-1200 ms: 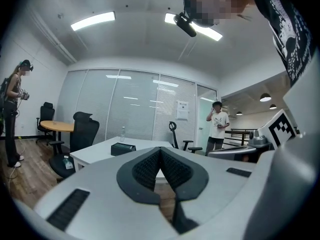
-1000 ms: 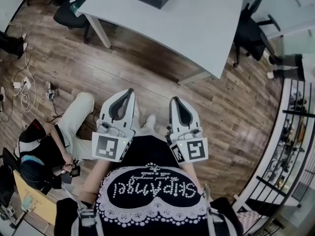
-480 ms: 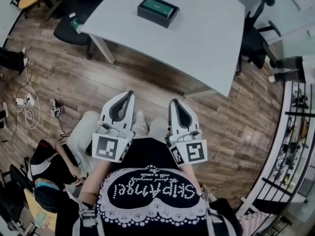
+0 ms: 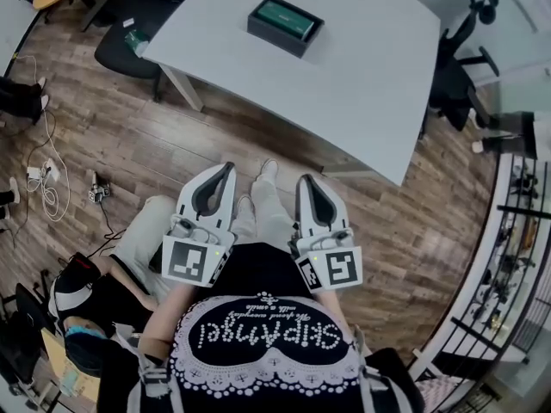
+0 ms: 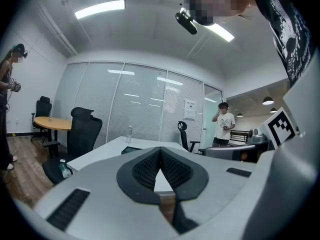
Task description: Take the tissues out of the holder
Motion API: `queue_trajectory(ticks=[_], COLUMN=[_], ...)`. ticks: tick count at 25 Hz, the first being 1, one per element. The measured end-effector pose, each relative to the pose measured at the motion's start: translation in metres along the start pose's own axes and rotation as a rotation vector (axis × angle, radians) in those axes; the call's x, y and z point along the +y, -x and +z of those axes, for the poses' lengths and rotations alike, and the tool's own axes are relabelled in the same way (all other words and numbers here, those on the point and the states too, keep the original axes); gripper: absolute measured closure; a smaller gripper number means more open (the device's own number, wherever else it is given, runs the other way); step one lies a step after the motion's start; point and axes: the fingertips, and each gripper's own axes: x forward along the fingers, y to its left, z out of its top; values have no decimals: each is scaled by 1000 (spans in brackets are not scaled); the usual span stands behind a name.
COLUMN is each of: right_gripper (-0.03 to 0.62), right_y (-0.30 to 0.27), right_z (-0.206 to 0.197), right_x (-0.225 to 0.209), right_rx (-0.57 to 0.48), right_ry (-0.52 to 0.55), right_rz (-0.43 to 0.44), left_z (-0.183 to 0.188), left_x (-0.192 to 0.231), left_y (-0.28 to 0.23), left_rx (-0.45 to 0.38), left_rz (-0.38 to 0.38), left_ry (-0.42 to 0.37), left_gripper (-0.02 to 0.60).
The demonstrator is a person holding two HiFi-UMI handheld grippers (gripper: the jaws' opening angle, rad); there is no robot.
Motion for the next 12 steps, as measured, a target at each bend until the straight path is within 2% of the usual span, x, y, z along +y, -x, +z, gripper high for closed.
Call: queue_trajectory(ticks=[12], right_gripper=[557], right_y=[-99], right_z=[34], right_x=[-74], right_rx=[-18], right_ry=[-9], right_rz=[64], left_z=[27], left_x=[32], left_y=[-109], left_rx=[-37], left_rz=[52], left_ry=[-19], left_gripper=[560])
